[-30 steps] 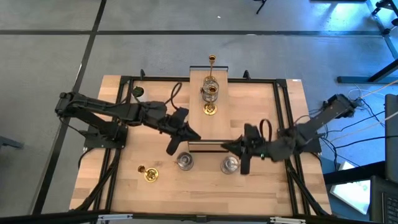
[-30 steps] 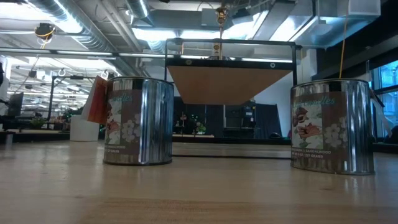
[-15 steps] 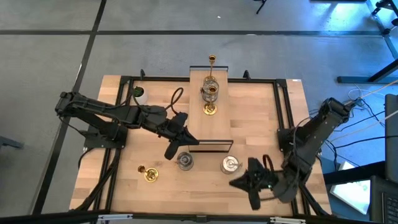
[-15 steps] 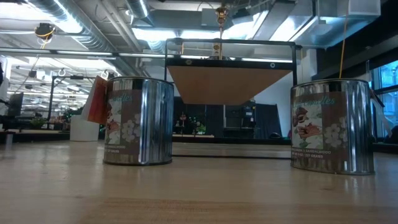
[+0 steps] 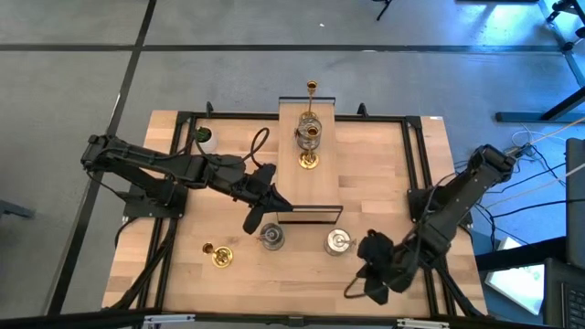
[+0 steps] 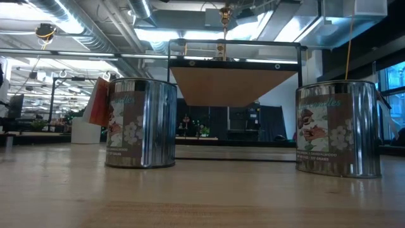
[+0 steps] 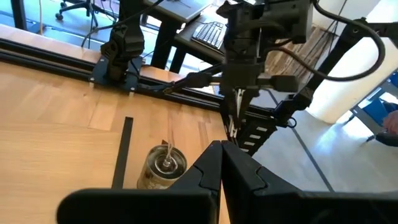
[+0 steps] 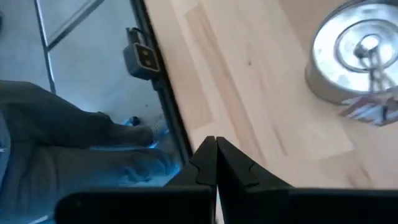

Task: Pick & Place candle stick holders
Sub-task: Put the right silver scented candle on the shelf

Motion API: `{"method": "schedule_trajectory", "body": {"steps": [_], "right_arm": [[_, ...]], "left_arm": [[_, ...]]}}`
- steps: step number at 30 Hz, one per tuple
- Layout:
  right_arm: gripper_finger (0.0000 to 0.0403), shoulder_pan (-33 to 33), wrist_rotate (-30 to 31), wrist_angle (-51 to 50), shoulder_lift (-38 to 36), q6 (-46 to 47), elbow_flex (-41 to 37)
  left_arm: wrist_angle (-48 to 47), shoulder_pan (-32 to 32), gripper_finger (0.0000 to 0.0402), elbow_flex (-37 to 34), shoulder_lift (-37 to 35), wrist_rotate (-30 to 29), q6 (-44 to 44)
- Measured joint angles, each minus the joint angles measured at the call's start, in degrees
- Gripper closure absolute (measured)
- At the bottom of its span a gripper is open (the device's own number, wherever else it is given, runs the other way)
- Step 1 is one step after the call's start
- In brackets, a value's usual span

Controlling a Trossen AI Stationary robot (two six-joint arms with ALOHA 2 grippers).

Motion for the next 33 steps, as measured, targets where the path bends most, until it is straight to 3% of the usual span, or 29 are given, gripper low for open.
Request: {"method": "schedule_trajectory", "body": {"steps": [10, 14, 20, 26, 33], "right_arm": [[0.0375, -6.67, -1.45, 1.11, 0.00, -23.39, 0.00], [0.0359, -8.38, -1.47, -0.51, 0.00, -28.33, 0.00], [0.0322, -10.31, -1.43, -2.43, 0.00, -30.27, 0.00], [0.0260, -10.71, -1.45, -3.81, 1.76, -31.43, 0.00], [0.0181, -11.60, -1.31, -3.68, 6.45, -19.40, 0.00]], "left_arm": [[0.00, -0.28, 0.0400, 0.00, 0.02, -0.20, 0.68], [-0.01, -0.28, 0.0400, 0.00, 0.02, -0.21, 0.86], [-0.04, -1.15, 0.0400, 0.00, 0.02, -0.33, 1.87], [-2.26, -1.79, 0.0400, -0.01, 0.02, -0.31, 1.93], [-3.93, -1.79, 0.0400, -0.04, 0.02, -0.31, 1.86]]}}
